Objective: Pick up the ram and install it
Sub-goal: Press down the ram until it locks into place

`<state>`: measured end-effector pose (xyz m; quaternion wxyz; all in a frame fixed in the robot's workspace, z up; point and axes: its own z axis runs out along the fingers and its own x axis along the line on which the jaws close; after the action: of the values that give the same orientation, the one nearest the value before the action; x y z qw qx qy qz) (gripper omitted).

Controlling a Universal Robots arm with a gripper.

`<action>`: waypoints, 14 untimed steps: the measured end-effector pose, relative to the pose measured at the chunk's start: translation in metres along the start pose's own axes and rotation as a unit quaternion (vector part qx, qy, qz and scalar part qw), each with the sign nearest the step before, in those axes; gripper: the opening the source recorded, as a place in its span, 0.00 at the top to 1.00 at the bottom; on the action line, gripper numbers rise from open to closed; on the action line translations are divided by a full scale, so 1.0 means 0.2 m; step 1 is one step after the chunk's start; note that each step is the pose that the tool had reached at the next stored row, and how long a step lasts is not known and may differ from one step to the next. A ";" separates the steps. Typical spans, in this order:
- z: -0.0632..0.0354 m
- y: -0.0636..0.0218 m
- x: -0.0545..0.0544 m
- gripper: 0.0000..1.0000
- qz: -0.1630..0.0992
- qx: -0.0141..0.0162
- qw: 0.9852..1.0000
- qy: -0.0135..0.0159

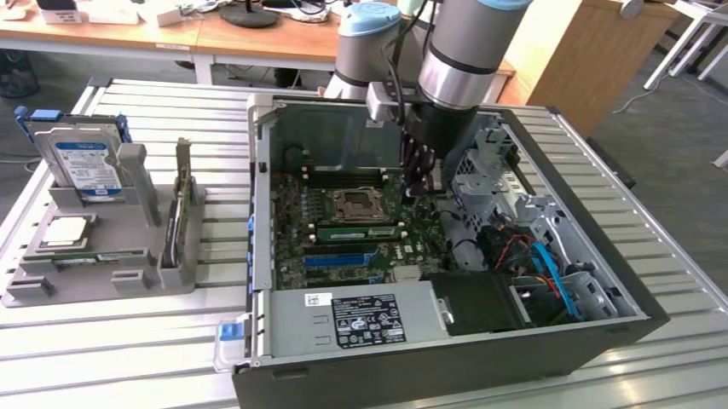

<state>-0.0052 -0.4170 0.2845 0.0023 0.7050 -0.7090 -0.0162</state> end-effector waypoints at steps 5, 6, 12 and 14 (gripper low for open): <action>0.027 -0.001 0.00 0.89 0.000 0.001 1.000 0.000; 0.032 -0.001 0.00 0.89 0.000 0.001 1.000 0.001; 0.061 -0.002 0.00 0.89 0.000 0.001 1.000 0.001; 0.071 -0.002 0.00 0.89 0.000 0.002 1.000 0.001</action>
<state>-0.0052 -0.4169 0.2702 0.0020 0.7050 -0.7090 -0.0143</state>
